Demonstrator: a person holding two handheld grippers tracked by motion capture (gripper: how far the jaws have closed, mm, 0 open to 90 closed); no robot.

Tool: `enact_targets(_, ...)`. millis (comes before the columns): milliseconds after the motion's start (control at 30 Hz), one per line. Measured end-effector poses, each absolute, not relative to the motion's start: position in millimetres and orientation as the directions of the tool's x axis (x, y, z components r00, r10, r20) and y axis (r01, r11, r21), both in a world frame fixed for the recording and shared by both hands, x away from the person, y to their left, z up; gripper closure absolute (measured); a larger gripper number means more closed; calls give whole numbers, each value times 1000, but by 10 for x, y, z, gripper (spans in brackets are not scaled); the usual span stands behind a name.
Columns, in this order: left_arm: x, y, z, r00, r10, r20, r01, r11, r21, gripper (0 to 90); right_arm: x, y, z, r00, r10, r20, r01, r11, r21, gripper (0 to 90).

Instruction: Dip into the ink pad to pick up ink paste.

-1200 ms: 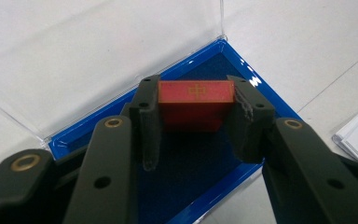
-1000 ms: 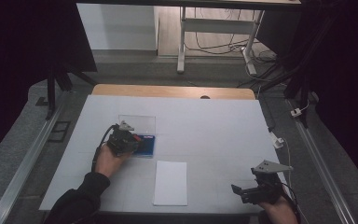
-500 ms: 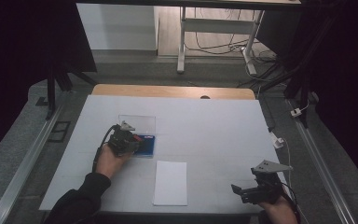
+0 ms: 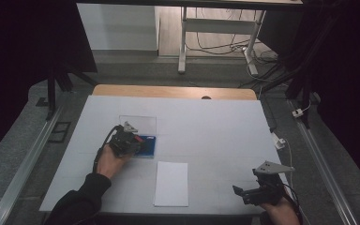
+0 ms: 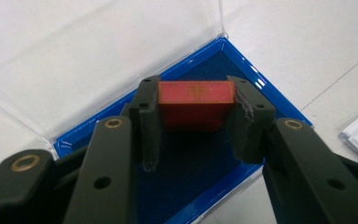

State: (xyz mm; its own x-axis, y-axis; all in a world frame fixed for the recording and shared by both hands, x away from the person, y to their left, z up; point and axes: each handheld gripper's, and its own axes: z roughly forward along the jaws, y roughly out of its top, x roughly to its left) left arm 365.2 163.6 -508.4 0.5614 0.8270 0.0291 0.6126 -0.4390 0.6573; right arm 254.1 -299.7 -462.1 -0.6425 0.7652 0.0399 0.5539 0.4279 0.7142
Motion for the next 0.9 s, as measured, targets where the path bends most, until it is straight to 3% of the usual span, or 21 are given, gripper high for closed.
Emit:
enact_targets(233,3632,1629,-5059,576,815,59,589,-465,661,582,2533,-2994,-4619,-644,764,38,552,430,714,0)
enact_targets(900,3532,1688,-4845,579,815,-17,583,-400,707,582,2529,-3024,-4615,-636,770,55,561,412,718,0)
